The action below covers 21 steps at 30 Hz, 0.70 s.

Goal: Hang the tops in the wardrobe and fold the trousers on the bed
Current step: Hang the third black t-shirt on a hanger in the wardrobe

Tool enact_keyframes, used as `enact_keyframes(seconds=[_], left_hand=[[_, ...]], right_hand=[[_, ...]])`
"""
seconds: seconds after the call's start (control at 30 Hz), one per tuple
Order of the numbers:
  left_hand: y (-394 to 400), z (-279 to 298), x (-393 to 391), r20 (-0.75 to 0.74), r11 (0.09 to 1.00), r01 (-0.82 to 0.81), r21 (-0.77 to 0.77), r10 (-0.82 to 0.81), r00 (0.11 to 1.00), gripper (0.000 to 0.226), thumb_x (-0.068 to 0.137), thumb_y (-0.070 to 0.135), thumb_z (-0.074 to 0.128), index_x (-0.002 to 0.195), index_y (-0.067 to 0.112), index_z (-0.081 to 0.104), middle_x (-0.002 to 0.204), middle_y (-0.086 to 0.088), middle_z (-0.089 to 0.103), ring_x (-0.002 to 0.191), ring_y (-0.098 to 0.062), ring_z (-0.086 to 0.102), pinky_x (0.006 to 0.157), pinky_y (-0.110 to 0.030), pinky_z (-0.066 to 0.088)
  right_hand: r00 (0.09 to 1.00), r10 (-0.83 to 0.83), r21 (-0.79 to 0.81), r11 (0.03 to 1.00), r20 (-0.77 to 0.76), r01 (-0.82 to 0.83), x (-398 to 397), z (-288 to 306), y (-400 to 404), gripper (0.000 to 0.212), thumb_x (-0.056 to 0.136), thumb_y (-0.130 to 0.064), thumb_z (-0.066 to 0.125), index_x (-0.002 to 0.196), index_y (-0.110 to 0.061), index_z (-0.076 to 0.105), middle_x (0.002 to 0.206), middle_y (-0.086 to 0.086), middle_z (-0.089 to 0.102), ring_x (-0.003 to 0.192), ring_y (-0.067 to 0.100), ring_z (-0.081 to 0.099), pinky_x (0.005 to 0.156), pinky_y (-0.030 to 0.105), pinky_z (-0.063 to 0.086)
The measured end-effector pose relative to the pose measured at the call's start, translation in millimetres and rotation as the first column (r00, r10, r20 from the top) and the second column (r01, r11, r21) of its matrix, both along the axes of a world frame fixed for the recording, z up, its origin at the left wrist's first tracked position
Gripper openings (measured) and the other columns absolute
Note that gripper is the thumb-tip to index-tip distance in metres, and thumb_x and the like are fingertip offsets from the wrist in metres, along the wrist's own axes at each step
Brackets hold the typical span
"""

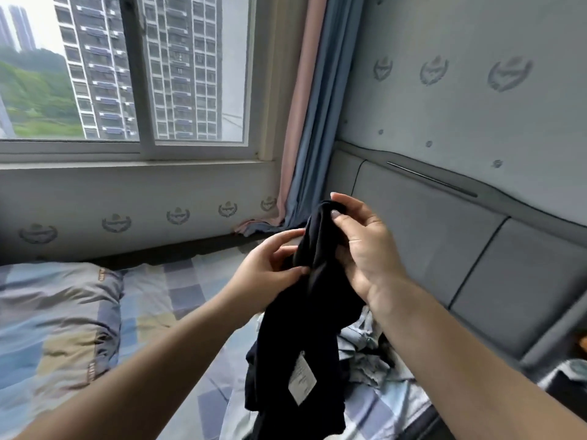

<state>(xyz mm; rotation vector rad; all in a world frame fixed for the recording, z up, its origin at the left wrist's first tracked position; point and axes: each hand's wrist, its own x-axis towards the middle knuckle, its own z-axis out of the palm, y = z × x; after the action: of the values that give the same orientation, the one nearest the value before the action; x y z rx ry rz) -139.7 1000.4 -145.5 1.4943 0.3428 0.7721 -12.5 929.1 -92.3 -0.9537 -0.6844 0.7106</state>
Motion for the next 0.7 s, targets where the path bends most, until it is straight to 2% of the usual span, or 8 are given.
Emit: enact_keyframes(seconds=[0.13, 0.23, 0.37, 0.47, 0.53, 0.57, 0.63, 0.7], left_hand=[[-8, 4, 2, 0.021, 0.993, 0.054, -0.106, -0.052, 0.998, 0.034, 0.089, -0.003, 0.059, 0.098, 0.026, 0.073, 0.098, -0.006, 0.075, 0.085, -0.015, 0.069, 0.078, -0.023, 0.056], [-25, 11, 19, 0.042, 0.984, 0.116, -0.135, -0.112, 0.993, 0.025, 0.090, 0.002, 0.059, 0.093, 0.022, 0.074, 0.093, -0.004, 0.075, 0.080, -0.012, 0.069, 0.077, -0.021, 0.056], [-62, 21, 52, 0.035, 0.970, 0.229, -0.083, -0.227, 0.973, 0.014, 0.091, 0.007, 0.059, 0.095, 0.015, 0.070, 0.084, 0.002, 0.074, 0.078, -0.007, 0.066, 0.074, -0.016, 0.052], [-94, 28, 75, 0.032, 0.931, 0.360, -0.055, -0.358, 0.933, 0.010, 0.089, 0.013, 0.060, 0.088, 0.016, 0.070, 0.080, 0.002, 0.072, 0.073, -0.007, 0.065, 0.067, -0.015, 0.052], [-124, 32, 93, 0.018, 0.885, 0.463, -0.052, -0.463, 0.886, 0.010, 0.084, 0.019, 0.063, 0.080, 0.018, 0.072, 0.076, 0.001, 0.070, 0.067, -0.008, 0.063, 0.062, -0.017, 0.050], [-135, 34, 98, 0.016, 0.864, 0.501, -0.057, -0.501, 0.865, 0.009, 0.080, 0.023, 0.064, 0.076, 0.020, 0.072, 0.073, 0.001, 0.069, 0.064, -0.009, 0.062, 0.060, -0.018, 0.050], [-168, 39, 115, 0.030, 0.802, 0.593, -0.075, -0.592, 0.805, 0.010, 0.073, 0.028, 0.066, 0.075, 0.020, 0.072, 0.072, 0.000, 0.068, 0.062, -0.010, 0.062, 0.058, -0.018, 0.051], [-199, 44, 131, 0.037, 0.757, 0.650, -0.071, -0.649, 0.760, 0.014, 0.070, 0.029, 0.067, 0.078, 0.018, 0.069, 0.072, -0.001, 0.067, 0.063, -0.010, 0.062, 0.060, -0.018, 0.052]], right_hand=[[0.980, -0.188, -0.069, 0.979, 0.060, 0.192, 17, -1, -38, 0.033, 0.091, -0.004, 0.052, 0.077, -0.025, 0.072, 0.071, -0.002, 0.065, 0.072, 0.016, 0.060, 0.069, 0.031, 0.052], [0.914, -0.308, -0.127, 0.928, 0.262, 0.350, 26, -9, -70, 0.023, 0.090, -0.007, 0.058, 0.077, -0.023, 0.068, 0.072, -0.004, 0.058, 0.074, 0.015, 0.051, 0.071, 0.028, 0.043], [0.753, -0.171, -0.209, 0.901, 0.635, 0.381, 38, -18, -122, 0.016, 0.087, -0.016, 0.067, 0.095, -0.029, 0.067, 0.066, -0.012, 0.056, 0.063, 0.006, 0.053, 0.064, 0.023, 0.042], [0.572, -0.046, -0.289, 0.828, 0.819, 0.480, 50, -23, -168, 0.033, 0.082, -0.025, 0.073, 0.113, -0.030, 0.064, 0.091, -0.007, 0.061, 0.088, 0.011, 0.062, 0.081, 0.022, 0.046], [0.549, -0.040, -0.304, 0.798, 0.835, 0.520, 54, -23, -205, 0.031, 0.082, -0.027, 0.073, 0.112, -0.024, 0.065, 0.104, -0.010, 0.061, 0.101, 0.005, 0.059, 0.090, 0.020, 0.044], [0.582, -0.043, -0.317, 0.804, 0.812, 0.502, 55, -22, -218, 0.024, 0.083, -0.026, 0.072, 0.105, -0.024, 0.066, 0.102, -0.011, 0.064, 0.099, 0.004, 0.060, 0.091, 0.024, 0.045], [0.639, -0.106, -0.318, 0.798, 0.762, 0.512, 59, -19, -260, 0.008, 0.086, -0.024, 0.069, 0.087, -0.029, 0.063, 0.082, -0.013, 0.065, 0.081, 0.005, 0.061, 0.078, 0.028, 0.049], [0.613, -0.192, -0.275, 0.764, 0.767, 0.584, 63, -15, -301, 0.013, 0.088, -0.027, 0.066, 0.077, -0.029, 0.059, 0.067, -0.014, 0.059, 0.066, 0.003, 0.055, 0.063, 0.018, 0.044]])
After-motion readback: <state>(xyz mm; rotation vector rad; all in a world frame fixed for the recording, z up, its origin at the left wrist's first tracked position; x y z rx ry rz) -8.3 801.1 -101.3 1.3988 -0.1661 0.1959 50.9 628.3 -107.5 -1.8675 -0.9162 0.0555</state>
